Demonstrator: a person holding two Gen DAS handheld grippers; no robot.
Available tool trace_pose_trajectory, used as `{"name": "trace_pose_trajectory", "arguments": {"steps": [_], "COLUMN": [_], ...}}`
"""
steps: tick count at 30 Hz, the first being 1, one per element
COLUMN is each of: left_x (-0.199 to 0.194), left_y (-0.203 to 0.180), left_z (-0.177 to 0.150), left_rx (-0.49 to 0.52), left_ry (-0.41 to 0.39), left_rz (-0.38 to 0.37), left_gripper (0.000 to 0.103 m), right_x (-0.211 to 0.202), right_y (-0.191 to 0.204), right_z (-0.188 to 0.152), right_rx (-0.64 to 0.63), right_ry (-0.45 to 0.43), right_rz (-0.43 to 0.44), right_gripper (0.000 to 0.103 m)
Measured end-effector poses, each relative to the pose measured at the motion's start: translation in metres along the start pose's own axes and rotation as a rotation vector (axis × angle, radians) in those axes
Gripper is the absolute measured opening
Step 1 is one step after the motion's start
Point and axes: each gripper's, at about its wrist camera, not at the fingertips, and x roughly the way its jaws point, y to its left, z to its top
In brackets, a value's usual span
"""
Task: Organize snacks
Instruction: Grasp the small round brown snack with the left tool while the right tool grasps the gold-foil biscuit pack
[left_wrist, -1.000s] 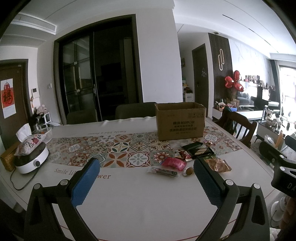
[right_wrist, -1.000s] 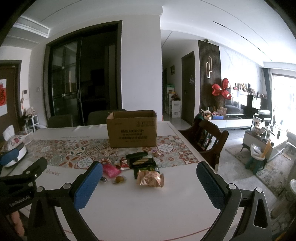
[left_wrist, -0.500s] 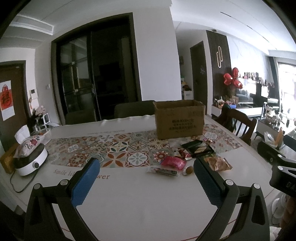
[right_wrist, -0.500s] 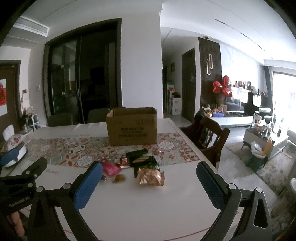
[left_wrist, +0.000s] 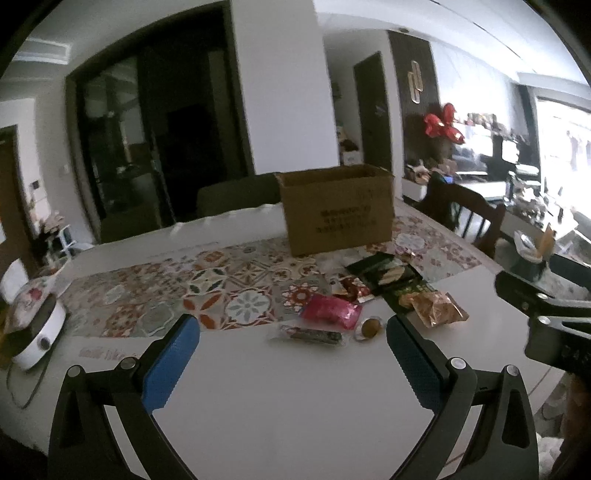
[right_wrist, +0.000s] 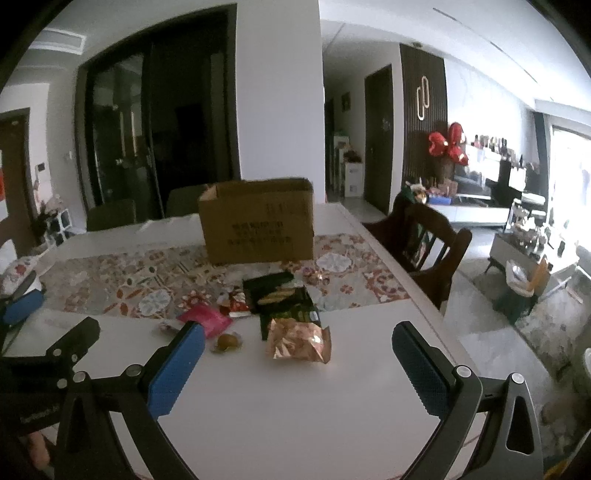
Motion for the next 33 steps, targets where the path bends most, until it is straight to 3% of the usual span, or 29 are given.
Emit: {"name": "trace_pose_trajectory", "arguments": {"steps": [4, 11, 18, 27, 33], "left_x": [0.022, 0.073, 0.105, 0.142, 0.16], "left_y": [-0.013, -0.029, -0.041, -0.052, -0.063], "left_z": [0.002, -0.002, -0.006, -0.009, -0.015], "left_rx": [0.083, 0.156, 0.21, 0.229, 0.299], "left_ry": [0.009, 0.104, 0.152, 0.227, 0.258], "left_rz": [-0.045, -0.188, -0.269, -0.351, -0.398], "left_gripper": [0.098, 0.072, 0.047, 0.036, 0.036], "right_x": [0.025, 0.061, 0.094, 0.134, 0.153], "right_y": [-0.002, -0.007, -0.005, -0.009, -0.011], "right_z": [0.002, -0.002, -0.007, -0.011, -0.018], "right_rx": [-0.002, -0.003, -0.026, 0.014, 0.035], "right_ry": [0.043, 0.112, 0.172, 0.259, 0.315], "right_rz": [-0.006, -0.021, -0.014, 0.031, 0.047], "right_gripper": [0.102, 0.102, 0.102, 0.099, 0.096]}}
